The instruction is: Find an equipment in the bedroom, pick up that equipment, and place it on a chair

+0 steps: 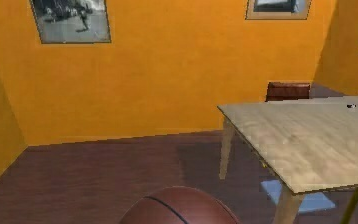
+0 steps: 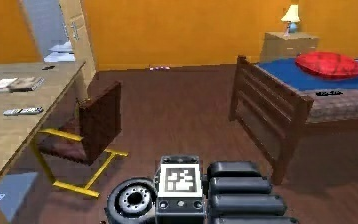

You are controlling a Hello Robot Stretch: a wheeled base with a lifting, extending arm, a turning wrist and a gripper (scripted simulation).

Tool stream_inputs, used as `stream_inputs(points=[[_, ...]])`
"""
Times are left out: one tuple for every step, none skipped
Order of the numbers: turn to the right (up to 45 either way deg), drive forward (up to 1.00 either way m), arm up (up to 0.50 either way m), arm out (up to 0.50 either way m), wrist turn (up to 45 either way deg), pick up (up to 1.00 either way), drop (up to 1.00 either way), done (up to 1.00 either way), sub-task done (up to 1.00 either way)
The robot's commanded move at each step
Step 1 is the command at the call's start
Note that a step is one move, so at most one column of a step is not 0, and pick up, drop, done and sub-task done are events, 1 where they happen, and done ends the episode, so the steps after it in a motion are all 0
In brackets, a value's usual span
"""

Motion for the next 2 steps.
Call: stream_inputs(points=[[3.0, 0.00, 0.00, 0.00, 0.0, 0.00, 0.00, 0.00, 0.00], [0.0, 1.00, 0.00, 0.00, 0.0, 0.00, 0.00, 0.00, 0.00]])
